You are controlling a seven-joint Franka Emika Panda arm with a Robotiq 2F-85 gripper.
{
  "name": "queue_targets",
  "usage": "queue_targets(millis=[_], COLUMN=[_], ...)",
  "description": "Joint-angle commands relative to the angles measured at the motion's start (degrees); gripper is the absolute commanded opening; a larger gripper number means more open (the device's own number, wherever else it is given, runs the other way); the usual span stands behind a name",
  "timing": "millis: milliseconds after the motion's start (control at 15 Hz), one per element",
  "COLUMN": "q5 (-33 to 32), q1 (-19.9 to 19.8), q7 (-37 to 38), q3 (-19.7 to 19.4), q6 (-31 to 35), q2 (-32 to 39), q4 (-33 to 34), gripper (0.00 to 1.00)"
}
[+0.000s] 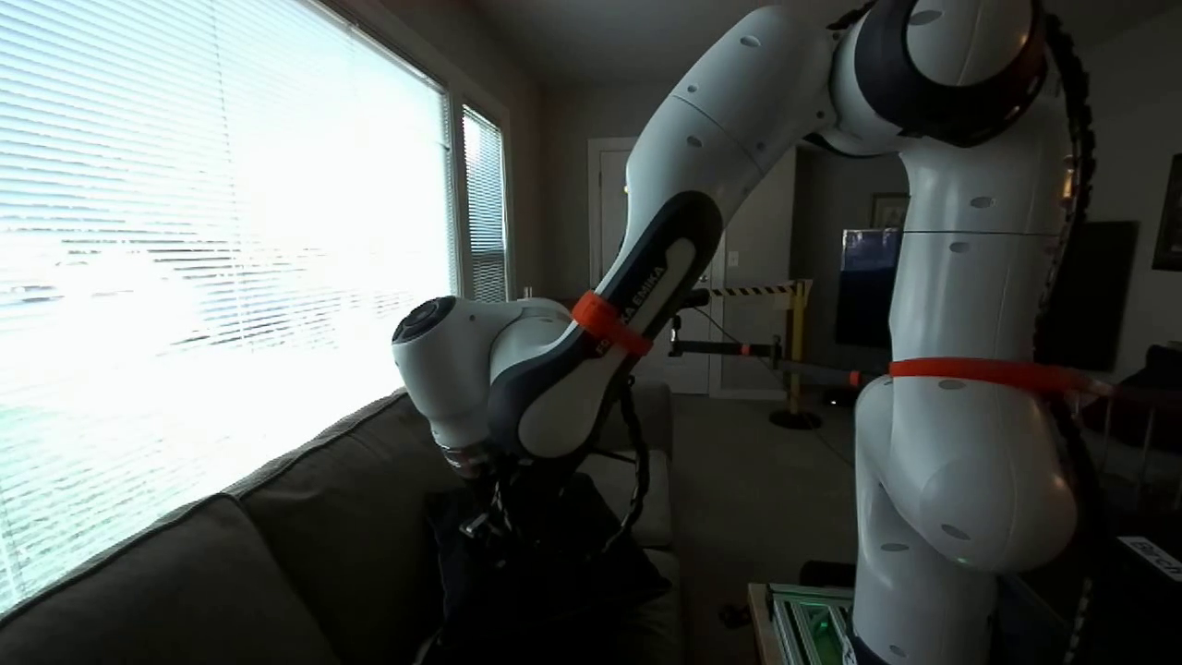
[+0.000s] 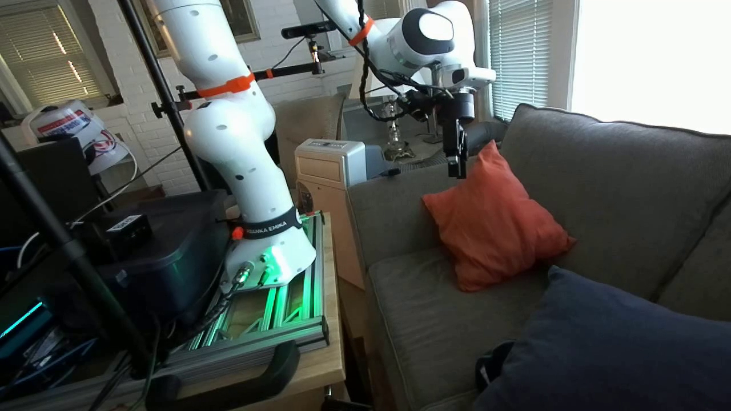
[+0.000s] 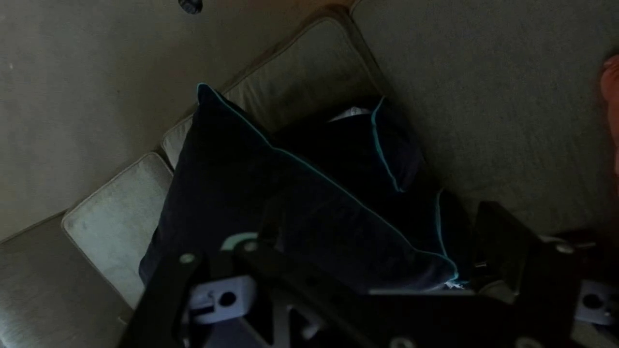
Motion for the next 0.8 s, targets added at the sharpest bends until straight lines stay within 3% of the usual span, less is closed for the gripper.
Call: queue_targets(millis=[0, 67, 200, 333, 467, 733], q5=[-7.22, -7.22, -6.19, -2.24, 3.40, 11.40], q1=[1.99, 2.47, 3.05, 3.37, 3.27, 2.48], q7=[11.78, 14.37, 20.91, 21.14, 16.88, 1.28], q3=[-1.65, -1.90, -2.87, -4.24, -5.68, -8.07], q6=[-4.36, -6.93, -5.93, -1.20, 4.76, 19.08], q2=[3.35, 4.19, 5.99, 8.08, 10.44, 15.80], q4=[1.81, 2.65, 2.94, 2.63, 2.39, 1.62], gripper=[1.00, 1.00, 1.00, 1.00, 1.00, 1.00])
